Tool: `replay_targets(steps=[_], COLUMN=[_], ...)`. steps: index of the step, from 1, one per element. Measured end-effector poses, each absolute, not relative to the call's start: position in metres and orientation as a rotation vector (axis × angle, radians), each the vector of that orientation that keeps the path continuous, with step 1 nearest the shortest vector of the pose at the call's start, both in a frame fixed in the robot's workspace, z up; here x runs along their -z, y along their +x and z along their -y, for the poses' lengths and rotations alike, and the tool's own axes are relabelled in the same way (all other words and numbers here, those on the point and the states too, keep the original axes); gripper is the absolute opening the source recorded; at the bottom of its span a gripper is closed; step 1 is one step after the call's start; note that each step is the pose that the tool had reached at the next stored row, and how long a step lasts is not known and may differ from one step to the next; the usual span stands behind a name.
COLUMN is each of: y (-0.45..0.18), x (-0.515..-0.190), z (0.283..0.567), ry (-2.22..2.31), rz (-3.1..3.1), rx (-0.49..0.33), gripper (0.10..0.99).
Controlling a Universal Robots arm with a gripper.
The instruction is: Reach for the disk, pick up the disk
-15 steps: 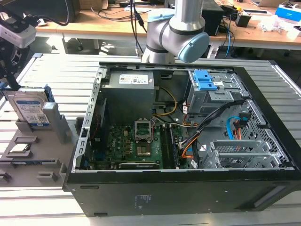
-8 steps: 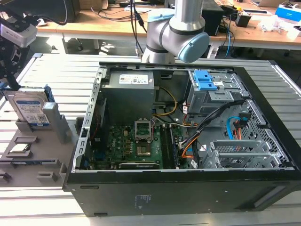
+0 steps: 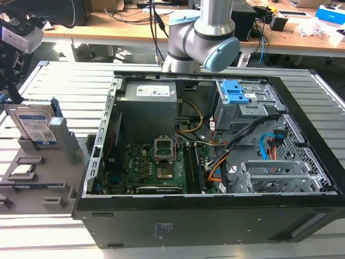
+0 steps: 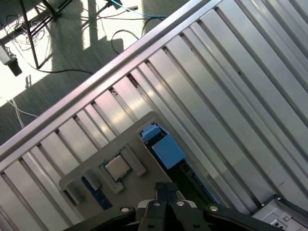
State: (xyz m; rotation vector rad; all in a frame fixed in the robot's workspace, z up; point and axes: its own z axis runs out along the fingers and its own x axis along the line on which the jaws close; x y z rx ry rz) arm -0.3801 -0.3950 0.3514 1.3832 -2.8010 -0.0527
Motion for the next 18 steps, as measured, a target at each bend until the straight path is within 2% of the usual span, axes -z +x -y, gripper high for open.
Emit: replay_targets(steps=[18], y=[-0.3801], x=[-0.3514], z=[0.3950], ry=[1.620], rz=[2.668], rx=[0.050], gripper=[0.106])
